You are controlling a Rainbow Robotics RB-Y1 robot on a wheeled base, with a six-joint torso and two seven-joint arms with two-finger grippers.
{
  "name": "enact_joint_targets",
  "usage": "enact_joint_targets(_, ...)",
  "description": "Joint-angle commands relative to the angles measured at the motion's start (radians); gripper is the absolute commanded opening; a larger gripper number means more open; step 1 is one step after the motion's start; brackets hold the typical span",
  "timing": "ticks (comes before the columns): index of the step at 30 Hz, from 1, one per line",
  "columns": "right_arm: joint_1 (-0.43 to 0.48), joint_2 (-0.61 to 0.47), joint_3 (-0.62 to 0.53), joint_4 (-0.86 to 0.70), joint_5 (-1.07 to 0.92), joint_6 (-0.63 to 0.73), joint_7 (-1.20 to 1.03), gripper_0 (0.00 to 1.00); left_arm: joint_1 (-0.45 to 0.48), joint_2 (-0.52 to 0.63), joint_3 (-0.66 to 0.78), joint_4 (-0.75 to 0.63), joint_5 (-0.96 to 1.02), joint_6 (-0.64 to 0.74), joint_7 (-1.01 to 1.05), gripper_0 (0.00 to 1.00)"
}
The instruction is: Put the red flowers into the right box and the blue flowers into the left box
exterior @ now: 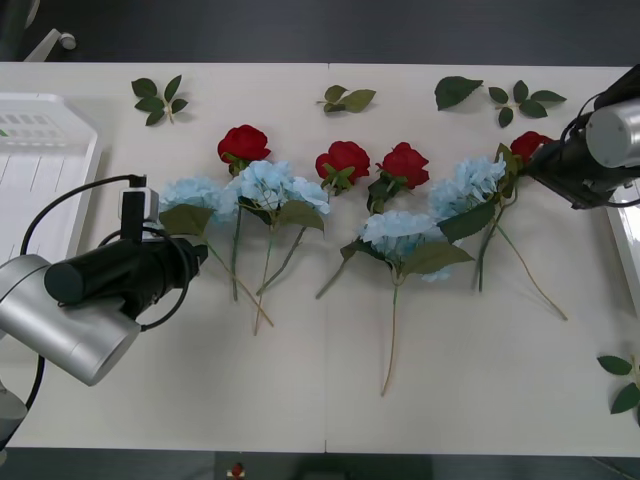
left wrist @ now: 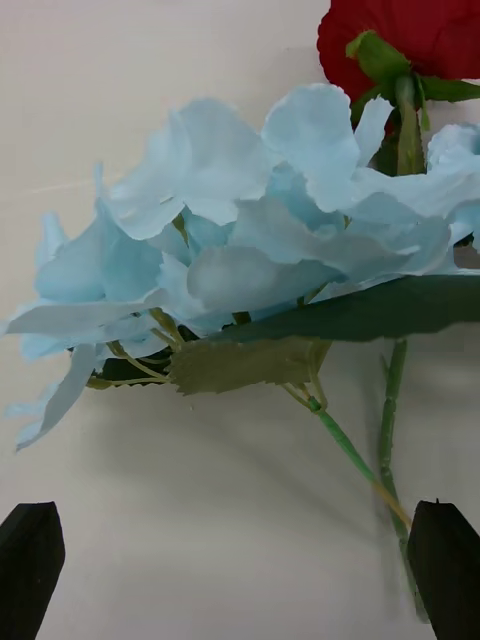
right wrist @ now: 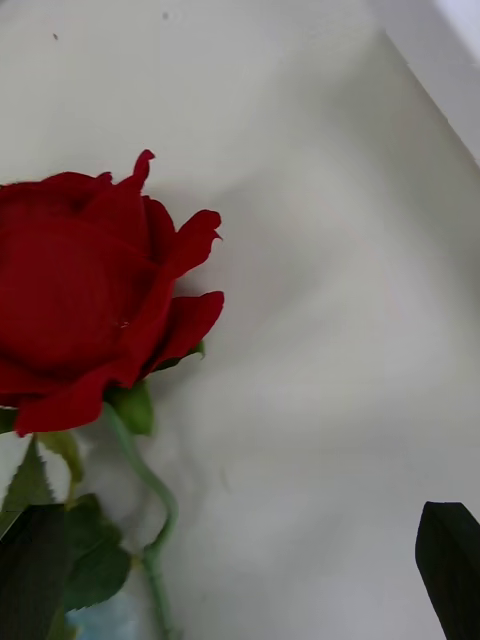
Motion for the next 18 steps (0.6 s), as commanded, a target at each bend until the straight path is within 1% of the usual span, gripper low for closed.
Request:
enact_joint_targets(1,-0.059,0.067,-0.016,0.089,0.037,-0.076,0.102,1.0,-0.037,-0.011,0.003,-0.019,-0.007,0.008,-0.005,1.0)
enact_joint_targets(4,-0.07,0.104,-0.017,0.132,0.062,-0.116,0.112,1.0,-0.064,-0.012,-0.014,0.01,-0.007,0.013,-0.003,1.0)
enact_joint_targets(9,-0.085,0.161,-0.016,0.189,0.103,-0.168,0.115,1.0,-0.13,-0.045,-0.051,0.122,-0.009,-0.003,-0.01,1.0)
enact_joint_targets(18,-0.087,0.181,-0.016,0.215,0.159,-0.174,0.112,1.0,-0.25,-0.134,-0.083,0.282,-0.026,-0.004,-0.017,1.0)
